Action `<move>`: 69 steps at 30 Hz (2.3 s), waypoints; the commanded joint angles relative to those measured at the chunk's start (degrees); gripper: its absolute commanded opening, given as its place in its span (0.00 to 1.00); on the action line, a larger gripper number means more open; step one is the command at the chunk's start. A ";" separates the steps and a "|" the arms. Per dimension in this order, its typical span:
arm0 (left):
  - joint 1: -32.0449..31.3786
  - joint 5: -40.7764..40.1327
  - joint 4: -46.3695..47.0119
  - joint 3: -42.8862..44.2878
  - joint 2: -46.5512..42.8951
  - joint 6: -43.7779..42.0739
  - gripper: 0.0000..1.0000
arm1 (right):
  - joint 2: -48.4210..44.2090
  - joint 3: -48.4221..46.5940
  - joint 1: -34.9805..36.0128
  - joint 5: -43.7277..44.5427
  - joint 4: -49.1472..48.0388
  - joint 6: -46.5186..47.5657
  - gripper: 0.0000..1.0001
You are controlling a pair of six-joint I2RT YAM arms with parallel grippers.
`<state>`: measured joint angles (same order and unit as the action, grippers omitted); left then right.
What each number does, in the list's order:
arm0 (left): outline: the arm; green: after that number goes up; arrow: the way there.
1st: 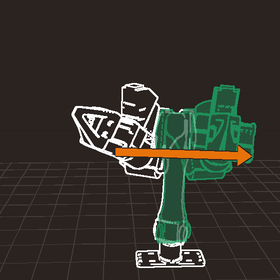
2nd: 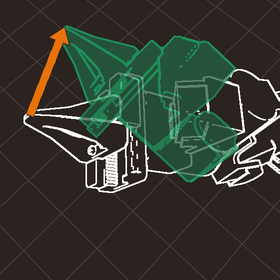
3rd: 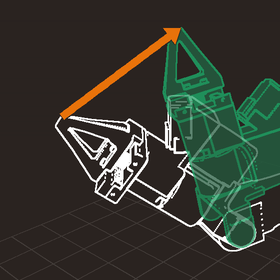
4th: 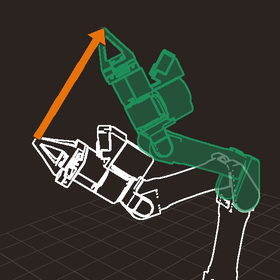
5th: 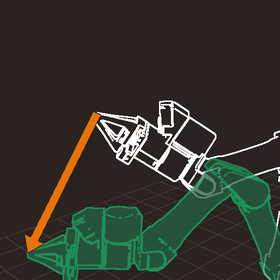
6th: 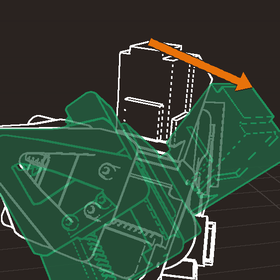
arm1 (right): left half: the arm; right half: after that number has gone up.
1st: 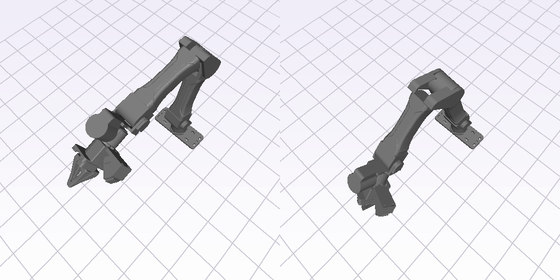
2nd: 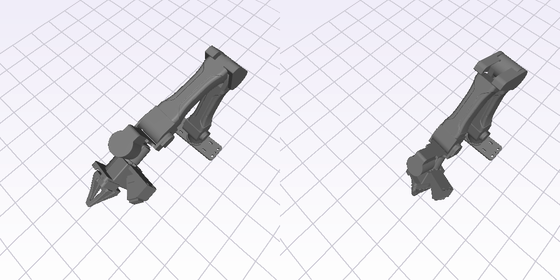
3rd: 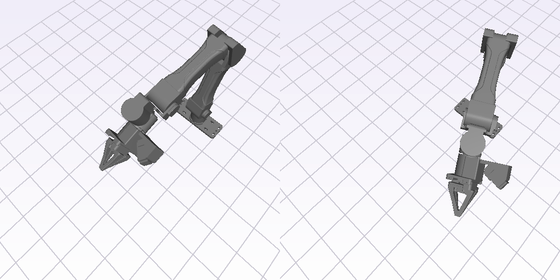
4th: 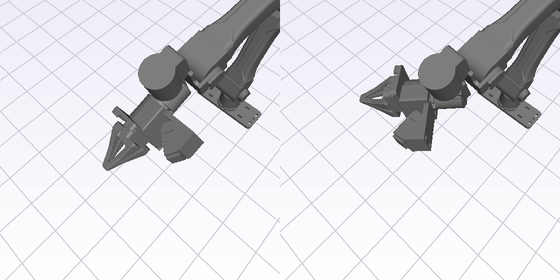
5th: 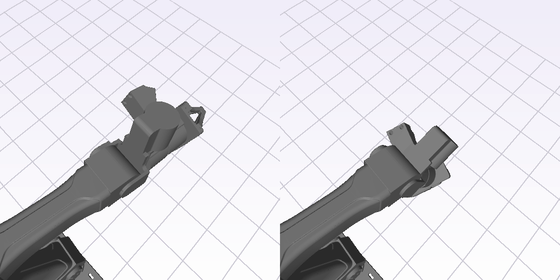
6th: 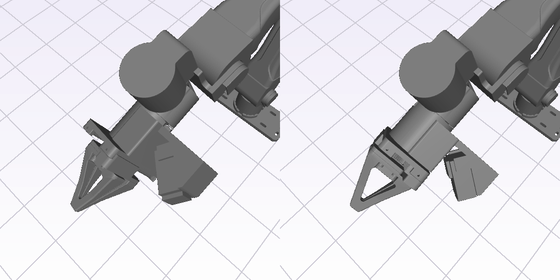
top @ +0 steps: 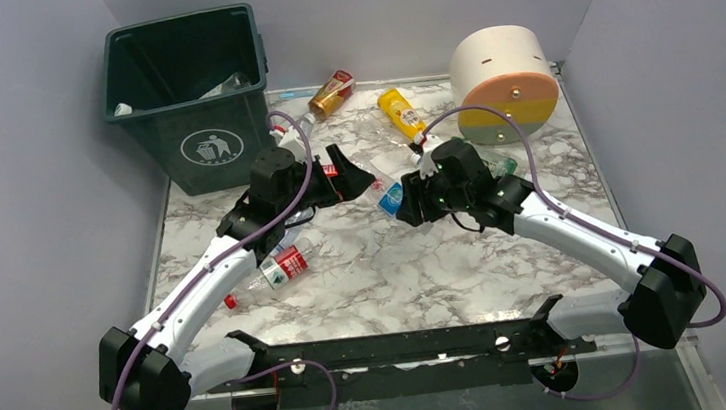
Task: Put the plastic bottles in the bin
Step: Pick up the plastic bottle at the center of the board.
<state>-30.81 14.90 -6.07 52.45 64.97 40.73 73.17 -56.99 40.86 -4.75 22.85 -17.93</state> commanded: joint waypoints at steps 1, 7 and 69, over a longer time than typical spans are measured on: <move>-1.10 -3.07 1.47 -0.01 0.58 -0.04 0.99 | -1.18 -2.64 -0.04 0.64 0.01 0.18 0.54; -2.30 -4.54 2.49 -0.04 1.29 0.43 0.99 | -1.57 -3.72 0.01 -0.67 -0.54 -0.30 0.53; -1.66 -13.21 -1.29 14.54 9.55 -7.43 0.64 | -11.23 -4.74 -0.01 -1.79 6.02 -1.54 0.96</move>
<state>-34.46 3.14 -5.50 62.43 73.67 36.80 63.92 -60.27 40.86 -9.13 26.61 -20.43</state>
